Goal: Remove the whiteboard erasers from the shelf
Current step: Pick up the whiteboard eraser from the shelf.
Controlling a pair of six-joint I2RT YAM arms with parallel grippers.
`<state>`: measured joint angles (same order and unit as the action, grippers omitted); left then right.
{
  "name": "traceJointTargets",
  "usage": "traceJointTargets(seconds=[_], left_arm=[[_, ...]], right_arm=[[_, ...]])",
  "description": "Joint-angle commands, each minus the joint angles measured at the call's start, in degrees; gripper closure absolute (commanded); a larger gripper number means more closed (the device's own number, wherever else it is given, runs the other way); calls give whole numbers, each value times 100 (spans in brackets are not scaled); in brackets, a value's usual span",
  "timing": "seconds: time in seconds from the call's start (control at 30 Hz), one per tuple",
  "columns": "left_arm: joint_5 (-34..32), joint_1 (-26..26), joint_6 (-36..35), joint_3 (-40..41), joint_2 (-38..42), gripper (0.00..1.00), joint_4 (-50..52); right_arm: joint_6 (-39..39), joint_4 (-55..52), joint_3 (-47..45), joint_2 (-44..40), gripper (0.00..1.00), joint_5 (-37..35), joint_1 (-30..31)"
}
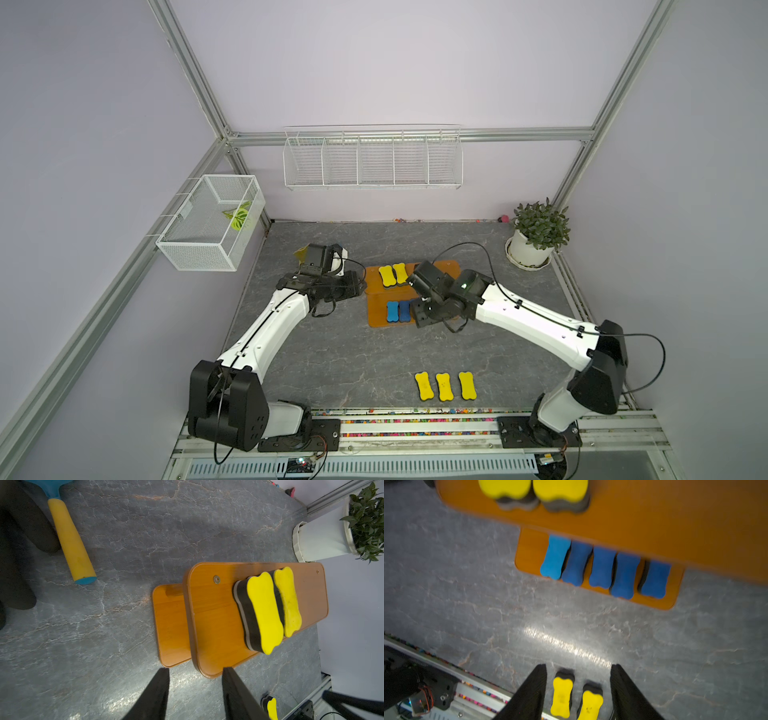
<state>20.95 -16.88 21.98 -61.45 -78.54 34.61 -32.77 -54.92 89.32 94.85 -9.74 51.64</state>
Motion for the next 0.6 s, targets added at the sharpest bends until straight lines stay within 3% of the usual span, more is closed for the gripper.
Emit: traceJointTargets(seconds=[0.0, 0.33, 0.57], left_arm=[[-90, -22, -121, -285, -203, 56, 130], [-122, -18, -150, -300, -399, 61, 117], [-130, -23, -176, -253, -421, 62, 99]], right_arm=[[918, 137, 646, 405, 45, -179, -291], [1164, 238, 2074, 1566, 45, -43, -536], [1034, 365, 2283, 1825, 43, -215, -565]])
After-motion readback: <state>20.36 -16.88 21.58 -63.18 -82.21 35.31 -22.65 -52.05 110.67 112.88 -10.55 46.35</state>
